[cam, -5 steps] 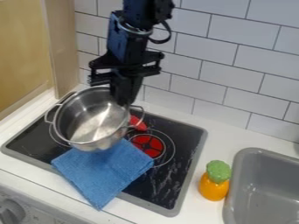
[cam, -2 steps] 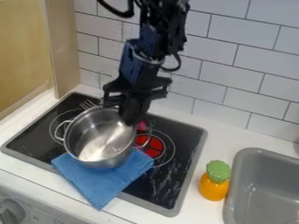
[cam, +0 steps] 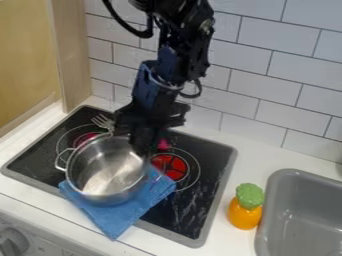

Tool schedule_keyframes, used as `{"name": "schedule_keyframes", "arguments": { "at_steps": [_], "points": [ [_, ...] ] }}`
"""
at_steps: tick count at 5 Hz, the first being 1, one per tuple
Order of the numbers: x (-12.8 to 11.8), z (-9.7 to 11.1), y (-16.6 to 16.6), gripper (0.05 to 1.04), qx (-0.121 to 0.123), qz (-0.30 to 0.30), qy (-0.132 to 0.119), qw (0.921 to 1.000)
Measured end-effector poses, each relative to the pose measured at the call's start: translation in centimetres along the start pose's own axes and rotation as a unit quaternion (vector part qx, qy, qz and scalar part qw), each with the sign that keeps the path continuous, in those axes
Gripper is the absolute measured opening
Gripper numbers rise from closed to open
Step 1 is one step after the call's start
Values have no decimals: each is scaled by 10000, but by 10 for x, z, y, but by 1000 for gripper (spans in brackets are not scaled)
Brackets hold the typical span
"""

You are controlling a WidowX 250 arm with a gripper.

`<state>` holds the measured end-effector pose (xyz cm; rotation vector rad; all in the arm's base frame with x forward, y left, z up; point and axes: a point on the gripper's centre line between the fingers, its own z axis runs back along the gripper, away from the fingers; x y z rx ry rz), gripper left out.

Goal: Put the pot on the top of the blue towel

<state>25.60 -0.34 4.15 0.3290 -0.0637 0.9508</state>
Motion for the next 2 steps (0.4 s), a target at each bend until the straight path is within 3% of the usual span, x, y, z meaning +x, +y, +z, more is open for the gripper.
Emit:
{"name": "schedule_keyframes", "arguments": {
  "at_steps": [1,2],
  "points": [
    [-1,-1,3,229,65,76,20,9999],
    [-2,-2,4,491,121,69,56,9999]
  ]
}}
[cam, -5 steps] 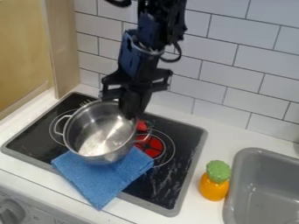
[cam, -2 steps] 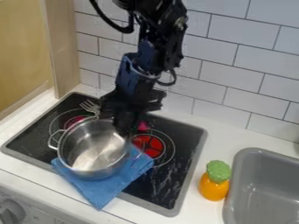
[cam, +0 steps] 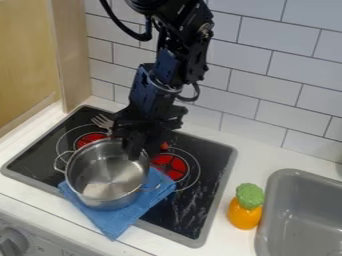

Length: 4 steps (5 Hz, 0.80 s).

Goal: Put the pot on the top of the blue towel

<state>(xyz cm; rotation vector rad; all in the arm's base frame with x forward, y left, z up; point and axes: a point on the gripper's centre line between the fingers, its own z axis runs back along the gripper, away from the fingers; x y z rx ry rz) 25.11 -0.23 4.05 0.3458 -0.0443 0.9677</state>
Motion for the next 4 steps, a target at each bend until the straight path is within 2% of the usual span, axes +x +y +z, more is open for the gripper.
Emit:
{"name": "schedule_keyframes", "arguments": {
  "at_steps": [1,2,3,4],
  "points": [
    [0,0,2,807,38,-45,25,10000],
    [3,6,6,1016,-13,-37,41,10000],
    [10,31,11,1009,-433,55,-77,9990],
    [17,49,17,1000,-745,17,-215,9970]
  ]
}}
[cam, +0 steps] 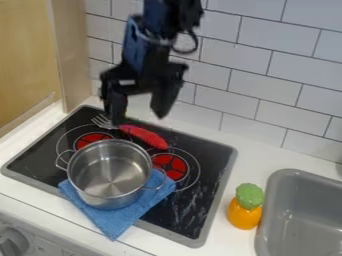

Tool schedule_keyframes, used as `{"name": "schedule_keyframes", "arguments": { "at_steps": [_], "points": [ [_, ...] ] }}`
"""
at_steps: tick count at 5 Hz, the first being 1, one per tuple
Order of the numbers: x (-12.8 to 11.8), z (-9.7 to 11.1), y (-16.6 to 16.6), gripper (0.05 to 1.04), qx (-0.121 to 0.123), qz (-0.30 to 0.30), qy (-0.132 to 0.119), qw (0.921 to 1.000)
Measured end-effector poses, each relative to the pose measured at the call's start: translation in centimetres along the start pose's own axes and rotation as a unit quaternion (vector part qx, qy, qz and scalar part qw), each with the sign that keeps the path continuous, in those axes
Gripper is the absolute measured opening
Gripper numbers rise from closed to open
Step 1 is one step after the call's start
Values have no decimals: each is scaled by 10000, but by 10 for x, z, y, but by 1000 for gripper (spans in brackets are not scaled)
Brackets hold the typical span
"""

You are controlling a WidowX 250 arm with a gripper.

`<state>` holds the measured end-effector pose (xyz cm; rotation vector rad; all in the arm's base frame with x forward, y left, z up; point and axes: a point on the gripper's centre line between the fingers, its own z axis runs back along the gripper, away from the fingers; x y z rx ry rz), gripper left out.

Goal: Put the pot on the top of the blue towel

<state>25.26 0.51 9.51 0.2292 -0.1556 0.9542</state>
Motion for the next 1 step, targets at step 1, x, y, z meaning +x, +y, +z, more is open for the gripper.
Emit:
{"name": "schedule_keyframes", "arguments": {
  "at_steps": [1],
  "points": [
    [-1,0,0,1000,-4,-16,13,10000]
  ]
}}
